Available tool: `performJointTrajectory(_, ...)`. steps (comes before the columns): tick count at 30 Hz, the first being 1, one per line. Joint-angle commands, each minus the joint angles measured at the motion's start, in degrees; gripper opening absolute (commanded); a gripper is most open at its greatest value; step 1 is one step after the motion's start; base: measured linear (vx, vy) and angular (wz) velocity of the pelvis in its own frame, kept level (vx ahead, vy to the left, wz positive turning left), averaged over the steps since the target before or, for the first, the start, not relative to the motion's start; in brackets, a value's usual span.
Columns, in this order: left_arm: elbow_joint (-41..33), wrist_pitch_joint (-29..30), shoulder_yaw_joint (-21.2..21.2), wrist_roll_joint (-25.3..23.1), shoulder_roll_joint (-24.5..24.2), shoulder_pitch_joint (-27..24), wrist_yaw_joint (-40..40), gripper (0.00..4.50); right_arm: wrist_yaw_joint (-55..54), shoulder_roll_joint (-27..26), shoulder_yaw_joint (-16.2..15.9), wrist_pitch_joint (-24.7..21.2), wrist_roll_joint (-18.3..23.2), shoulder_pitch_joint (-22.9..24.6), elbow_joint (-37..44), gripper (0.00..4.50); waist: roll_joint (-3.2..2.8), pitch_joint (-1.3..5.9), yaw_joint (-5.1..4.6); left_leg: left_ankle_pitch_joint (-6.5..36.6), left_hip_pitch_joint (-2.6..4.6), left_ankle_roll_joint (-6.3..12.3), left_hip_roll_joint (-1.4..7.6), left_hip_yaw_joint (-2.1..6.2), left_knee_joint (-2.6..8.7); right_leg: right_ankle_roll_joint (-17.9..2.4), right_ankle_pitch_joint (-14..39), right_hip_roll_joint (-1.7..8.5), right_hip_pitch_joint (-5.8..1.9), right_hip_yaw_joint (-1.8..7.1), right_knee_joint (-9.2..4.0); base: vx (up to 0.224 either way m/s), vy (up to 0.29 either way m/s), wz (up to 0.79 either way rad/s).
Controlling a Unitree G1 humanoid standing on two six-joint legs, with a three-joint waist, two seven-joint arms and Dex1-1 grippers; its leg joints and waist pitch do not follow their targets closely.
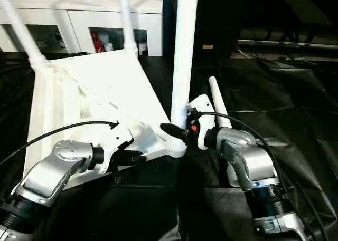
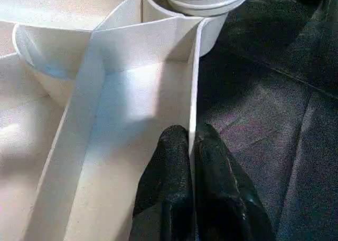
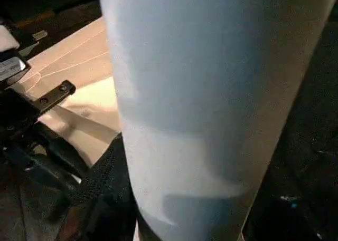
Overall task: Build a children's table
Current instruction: Insert table leg to table base
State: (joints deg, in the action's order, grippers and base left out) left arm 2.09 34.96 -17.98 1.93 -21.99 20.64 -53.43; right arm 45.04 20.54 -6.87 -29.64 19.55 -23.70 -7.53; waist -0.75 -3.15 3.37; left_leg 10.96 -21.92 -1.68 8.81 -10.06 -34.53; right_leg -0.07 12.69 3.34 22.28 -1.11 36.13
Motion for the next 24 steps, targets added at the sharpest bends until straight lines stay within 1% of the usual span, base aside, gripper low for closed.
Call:
performJointTrajectory(1,1.6,-1.3,1.8,1.0,-0.4,0.3,0.9,0.0,0.5,0.6,-0.3,-0.4,-0.9,-0.4,-0.6,1.93,0.99,3.51,0.79,4.8,0.74,4.28,3.81,1.37,3.79,-14.5,3.0,4.9,-2.52,2.08,-4.06,0.0,0.0,0.0)
performJointTrajectory(4,1.6,-2.5,1.8,1.8,-0.4,0.6,0.0,0.0,0.0,-0.2,0.4,0.7,-0.9,-0.6,-2.2,1.93,0.98,3.42,0.76,6.2,0.8,3.56,3.85,1.4,3.89,-14.2,5.4,4.98,-2.45,2.13,-4.32,0.0,0.0,0.0)
performJointTrajectory(5,1.5,-2.4,1.8,2.0,-0.4,0.6,-0.3,0.0,-0.5,-1.1,1.1,1.0,-0.3,-0.9,-3.6,1.93,0.8,3.46,0.68,6.4,0.77,3.3,3.77,1.42,3.89,-14.2,5.8,4.93,-2.45,2.1,-4.34,0.0,0.0,0.0)
performJointTrajectory(7,1.8,-3.0,1.9,2.2,-0.3,0.8,-0.6,0.0,-1.0,-2.1,1.8,1.9,-0.1,-1.4,-5.8,1.93,0.82,3.46,0.72,6.4,0.79,3.0,3.79,1.41,3.91,-14.2,6.1,4.98,-2.43,2.12,-4.38,0.0,0.0,0.0)
performJointTrajectory(8,1.8,-3.0,1.9,2.2,-0.3,0.8,-0.6,0.0,-1.1,-2.1,1.8,2.0,-0.1,-1.4,-5.9,1.93,0.67,3.5,0.7,6.2,0.81,2.89,3.81,1.42,3.91,-14.4,5.5,4.92,-2.4,2.1,-4.29,0.0,0.0,0.0)
performJointTrajectory(9,2.3,-3.5,1.9,2.3,-0.3,1.0,-0.7,0.0,-1.5,-3.0,2.1,3.2,-0.2,-2.1,-8.3,1.93,0.7,3.56,0.77,5.9,0.85,2.92,3.8,1.41,3.88,-14.5,4.9,4.87,-2.41,2.08,-4.23,0.0,0.0,0.0)
performJointTrajectory(10,2.4,-3.6,1.9,2.3,-0.3,1.1,-0.7,0.0,-1.6,-3.2,2.2,3.5,-0.2,-2.3,-8.8,1.93,0.52,3.61,0.68,5.6,0.76,2.98,3.77,1.41,3.83,-14.9,3.8,4.89,-2.4,2.07,-4.12,0.0,0.0,0.0)
performJointTrajectory(11,2.7,-3.9,1.9,2.4,-0.3,1.2,-0.9,0.0,-1.9,-4.0,2.7,4.6,-0.1,-3.0,-10.8,1.93,0.47,3.74,0.73,5.1,0.76,3.17,3.75,1.4,3.75,-15.2,2.3,4.86,-2.47,2.04,-3.93,0.0,0.0,0.0)
performJointTrajectory(12,3.0,-4.1,1.9,2.4,-0.3,1.4,-1.0,0.0,-2.1,-4.5,3.1,5.1,0.0,-3.3,-12.1,1.93,0.47,3.71,0.67,4.9,0.68,3.26,3.74,1.46,3.8,-15.4,1.8,4.87,-2.54,1.98,-3.87,0.0,0.0,0.0)
performJointTrajectory(14,3.4,-4.5,1.9,2.5,-0.3,1.6,-1.1,0.0,-1.8,-5.3,3.8,5.7,0.6,-3.6,-13.8,1.93,0.42,3.69,0.75,5.5,0.87,3.46,3.73,1.32,3.72,-15.8,1.8,4.92,-2.45,2.05,-4.01,0.0,0.0,0.0)
performJointTrajectory(17,4.3,-5.1,2.1,2.4,-0.1,2.0,-1.1,0.0,-0.4,-5.9,4.8,5.9,1.8,-3.0,-15.0,1.93,0.49,3.68,0.87,5.7,0.86,3.22,3.87,1.4,3.85,-15.7,2.6,4.95,-2.58,1.95,-3.99,0.0,0.0,0.0)
performJointTrajectory(19,4.9,-5.5,2.4,2.4,0.1,2.2,-0.7,0.0,0.1,-6.4,6.2,5.9,3.3,-1.9,-15.2,1.93,0.51,3.64,0.9,6.3,0.94,3.24,3.87,1.38,3.88,-15.5,3.3,4.96,-2.53,1.98,-4.1,0.0,0.0,0.0)
performJointTrajectory(20,5.1,-5.7,2.5,2.5,0.2,2.4,-0.6,0.0,0.3,-6.6,6.8,6.1,3.8,-1.4,-15.4,1.93,0.64,3.63,0.95,6.4,0.91,3.27,3.89,1.34,3.87,-15.4,3.6,5.01,-2.52,2.03,-4.16,0.0,0.0,0.0)
performJointTrajectory(22,5.7,-6.0,2.8,2.5,0.4,2.7,-0.2,0.0,0.3,-6.9,7.9,6.8,4.4,-0.5,-16.1,1.93,0.61,3.62,1.08,6.4,0.9,3.23,3.88,1.33,3.9,-15.2,4.1,5.03,-2.51,2.01,-4.2,0.0,0.0,0.0)
performJointTrajectory(24,6.1,-6.3,2.9,2.5,0.6,2.9,0.0,0.0,0.5,-7.0,8.2,7.4,4.5,0.1,-16.4,1.93,0.49,3.61,1.19,6.6,0.94,3.19,3.93,1.3,3.9,-15.0,4.8,5.08,-2.37,2.01,-4.28,0.0,0.0,0.0)
